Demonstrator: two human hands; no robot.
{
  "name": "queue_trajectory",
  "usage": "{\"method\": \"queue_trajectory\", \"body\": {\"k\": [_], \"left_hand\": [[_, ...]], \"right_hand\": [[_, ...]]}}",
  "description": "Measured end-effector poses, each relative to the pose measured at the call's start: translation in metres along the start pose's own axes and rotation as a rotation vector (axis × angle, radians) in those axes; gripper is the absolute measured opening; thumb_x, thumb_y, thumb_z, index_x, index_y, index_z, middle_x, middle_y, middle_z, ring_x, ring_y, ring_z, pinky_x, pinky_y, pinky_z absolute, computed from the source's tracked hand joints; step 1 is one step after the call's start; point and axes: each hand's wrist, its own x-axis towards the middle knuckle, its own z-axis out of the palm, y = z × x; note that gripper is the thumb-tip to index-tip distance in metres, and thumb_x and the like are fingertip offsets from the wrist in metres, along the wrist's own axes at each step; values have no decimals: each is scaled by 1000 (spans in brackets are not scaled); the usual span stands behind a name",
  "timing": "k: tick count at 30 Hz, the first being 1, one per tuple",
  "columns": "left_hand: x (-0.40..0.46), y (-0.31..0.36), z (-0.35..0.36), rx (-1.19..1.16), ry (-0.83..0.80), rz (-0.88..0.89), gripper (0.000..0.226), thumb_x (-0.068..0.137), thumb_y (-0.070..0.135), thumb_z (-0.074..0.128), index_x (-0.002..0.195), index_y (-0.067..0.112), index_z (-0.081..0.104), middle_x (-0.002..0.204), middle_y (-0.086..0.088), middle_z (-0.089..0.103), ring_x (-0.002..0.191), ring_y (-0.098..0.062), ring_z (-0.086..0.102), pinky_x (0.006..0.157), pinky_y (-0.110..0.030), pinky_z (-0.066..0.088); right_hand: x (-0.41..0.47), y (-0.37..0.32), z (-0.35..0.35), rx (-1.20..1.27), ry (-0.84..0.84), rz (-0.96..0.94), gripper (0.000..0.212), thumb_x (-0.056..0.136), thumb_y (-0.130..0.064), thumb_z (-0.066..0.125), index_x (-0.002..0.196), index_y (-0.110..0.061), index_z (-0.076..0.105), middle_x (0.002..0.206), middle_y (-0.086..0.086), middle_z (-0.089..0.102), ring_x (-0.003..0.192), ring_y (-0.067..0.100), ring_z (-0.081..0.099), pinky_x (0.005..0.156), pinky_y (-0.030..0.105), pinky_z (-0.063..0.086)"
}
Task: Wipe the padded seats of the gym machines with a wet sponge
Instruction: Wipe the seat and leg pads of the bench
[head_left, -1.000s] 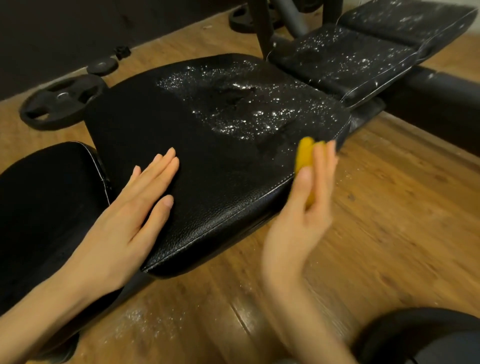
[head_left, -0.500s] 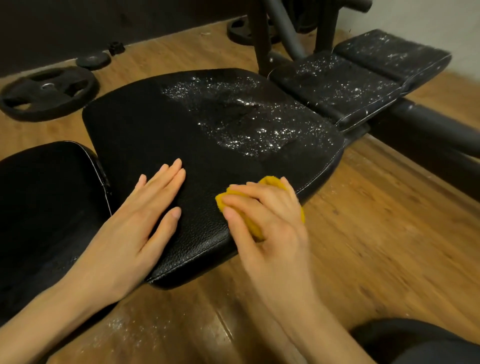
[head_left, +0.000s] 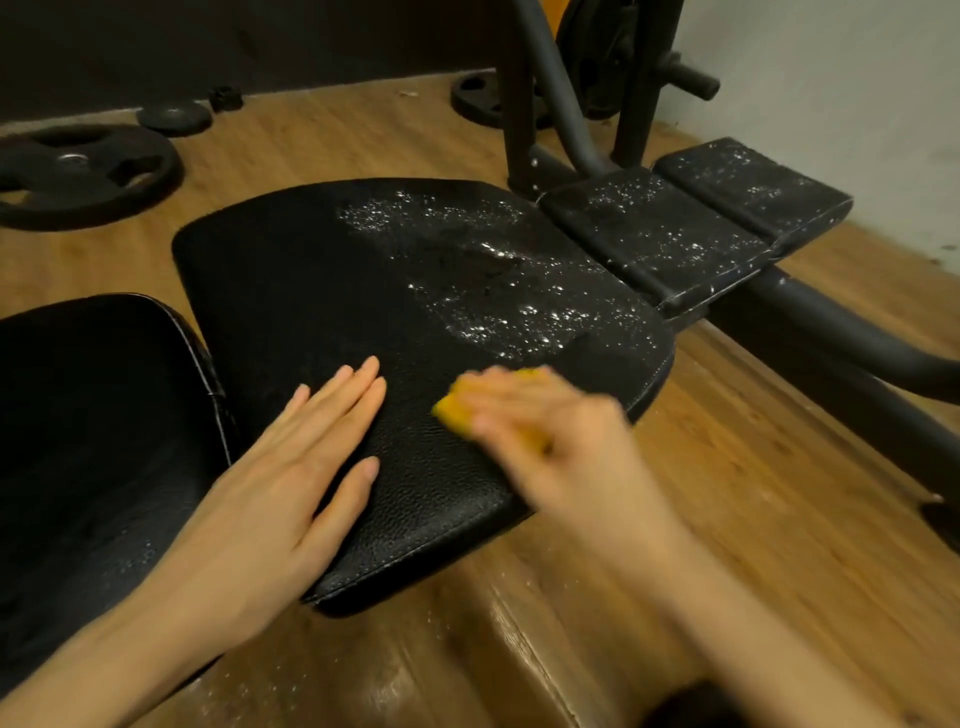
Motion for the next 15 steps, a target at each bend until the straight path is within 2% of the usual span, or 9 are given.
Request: {"method": "queue_trajectory", "body": {"k": [2,4,5,8,10,13,15], "left_hand": [[-2,5,-4,-23,7,9,60,99,53,21,155,32,16,161,23,8,148,4,6,120,-20,2],[-3,6,-5,-33,22,15,59,100,52,21,155,31,16,162,22,9,148,4,6,119,-20,2],[-2,7,-5,-34,29,17,59,100,52,21,155,30,17,162,21,10,148,3,7,120,-21,3],[-2,6,-4,-33,27,19,59,101,50,22,155,28,19,162,19,12,149,2,8,120,-22,4],[-2,7,-4,-30,20,25,59,101,50,23,156,28,18,162,19,11,149,2,8,120,-21,3],[-1,5,-7,-38,10,10,60,99,53,21,155,31,16,162,23,9,148,5,5,119,-18,1],[-1,5,-9,-60,2,6,63,97,58,20,155,33,15,161,26,8,147,7,5,119,-17,0]], "right_hand": [[17,28,-18,-13,123,184,22,93,-28,61,112,-26,72,120,-11,68,120,-1,56,111,34,38],[23,27,-16,-137,199,297,22,93,-24,63,113,-25,72,120,-10,67,120,2,56,112,38,37],[19,15,-5,-161,192,288,24,94,-24,61,115,-26,71,124,-9,66,123,4,55,115,39,34],[-4,-35,27,-194,30,27,31,96,-28,52,123,-28,66,134,-10,59,130,3,48,119,30,24],[-2,-33,25,-156,-62,-52,31,96,-29,51,123,-30,66,134,-13,59,130,0,46,119,27,22],[29,8,-1,-77,19,166,26,97,-26,57,120,-30,67,130,-14,60,133,3,44,122,33,9],[40,24,-13,-62,59,297,27,97,-28,55,123,-28,65,132,-14,59,138,7,36,119,29,9]]}}
